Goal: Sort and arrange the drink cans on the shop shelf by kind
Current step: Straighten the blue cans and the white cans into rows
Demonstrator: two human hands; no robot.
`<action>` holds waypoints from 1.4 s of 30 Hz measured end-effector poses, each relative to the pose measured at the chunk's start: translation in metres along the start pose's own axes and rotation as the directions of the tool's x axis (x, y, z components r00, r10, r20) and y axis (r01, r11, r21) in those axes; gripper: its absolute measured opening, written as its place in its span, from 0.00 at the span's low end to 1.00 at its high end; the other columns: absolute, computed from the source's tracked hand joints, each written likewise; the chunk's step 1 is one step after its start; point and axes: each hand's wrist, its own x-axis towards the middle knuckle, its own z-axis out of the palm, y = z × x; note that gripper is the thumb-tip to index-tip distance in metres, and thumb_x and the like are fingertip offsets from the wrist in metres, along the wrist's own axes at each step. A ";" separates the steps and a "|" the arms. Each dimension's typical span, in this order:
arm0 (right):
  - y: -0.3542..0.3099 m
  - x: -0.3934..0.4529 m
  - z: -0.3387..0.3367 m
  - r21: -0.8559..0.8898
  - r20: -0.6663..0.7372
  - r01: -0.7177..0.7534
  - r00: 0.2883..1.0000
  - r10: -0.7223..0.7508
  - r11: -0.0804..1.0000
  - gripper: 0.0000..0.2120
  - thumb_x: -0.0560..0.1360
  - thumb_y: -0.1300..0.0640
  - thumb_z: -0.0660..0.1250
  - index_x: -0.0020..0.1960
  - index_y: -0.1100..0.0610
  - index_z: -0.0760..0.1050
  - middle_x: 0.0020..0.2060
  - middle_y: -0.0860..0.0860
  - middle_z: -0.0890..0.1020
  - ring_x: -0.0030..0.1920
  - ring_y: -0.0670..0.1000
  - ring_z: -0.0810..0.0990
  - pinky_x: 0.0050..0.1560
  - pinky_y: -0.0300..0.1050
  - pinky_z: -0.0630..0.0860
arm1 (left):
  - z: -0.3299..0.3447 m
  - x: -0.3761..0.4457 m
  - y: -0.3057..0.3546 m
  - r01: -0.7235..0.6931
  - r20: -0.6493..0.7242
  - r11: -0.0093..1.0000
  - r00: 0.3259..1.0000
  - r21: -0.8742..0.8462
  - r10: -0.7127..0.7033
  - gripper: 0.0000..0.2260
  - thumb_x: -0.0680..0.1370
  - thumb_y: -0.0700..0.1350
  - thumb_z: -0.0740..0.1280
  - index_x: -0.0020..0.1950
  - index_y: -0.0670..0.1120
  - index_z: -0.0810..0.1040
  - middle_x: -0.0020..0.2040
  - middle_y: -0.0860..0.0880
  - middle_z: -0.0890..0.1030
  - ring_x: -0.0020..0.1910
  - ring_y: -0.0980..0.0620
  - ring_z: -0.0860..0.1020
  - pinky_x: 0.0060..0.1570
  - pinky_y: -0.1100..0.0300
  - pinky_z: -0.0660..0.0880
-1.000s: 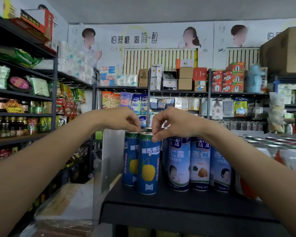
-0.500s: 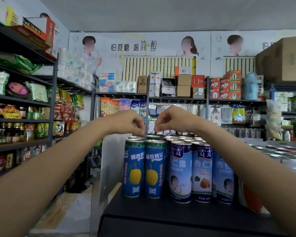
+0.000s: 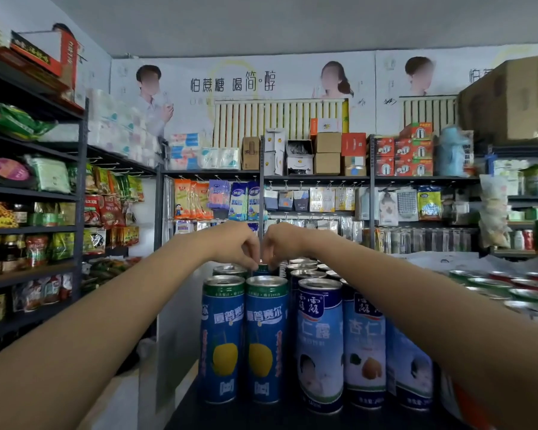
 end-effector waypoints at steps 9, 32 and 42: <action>-0.007 -0.028 -0.004 0.091 -0.083 0.114 0.991 -0.106 0.989 0.06 0.71 0.66 0.69 0.48 0.62 0.82 0.42 0.54 0.84 0.34 0.38 0.75 0.35 0.26 0.67 | -0.007 -0.025 -0.001 -0.037 -0.184 0.987 0.983 -0.155 0.008 0.04 0.74 0.43 0.69 0.47 0.46 0.82 0.46 0.51 0.83 0.44 0.59 0.79 0.48 0.66 0.74; -0.060 -0.116 0.003 0.058 -0.220 0.146 0.967 -0.130 0.988 0.16 0.68 0.52 0.74 0.55 0.53 0.78 0.48 0.46 0.81 0.47 0.44 0.76 0.52 0.40 0.72 | 0.002 -0.084 0.028 -0.052 -0.119 0.989 0.992 -0.142 0.035 0.12 0.73 0.50 0.70 0.53 0.48 0.79 0.48 0.56 0.80 0.48 0.60 0.77 0.48 0.70 0.70; -0.073 -0.131 0.025 -0.227 -0.369 -0.013 0.927 -0.073 0.974 0.22 0.74 0.49 0.67 0.67 0.47 0.68 0.59 0.46 0.79 0.59 0.50 0.74 0.63 0.46 0.55 | 0.038 -0.102 0.034 -0.011 -0.289 0.994 0.956 0.113 0.044 0.23 0.75 0.49 0.68 0.68 0.49 0.68 0.64 0.50 0.73 0.61 0.52 0.71 0.59 0.58 0.68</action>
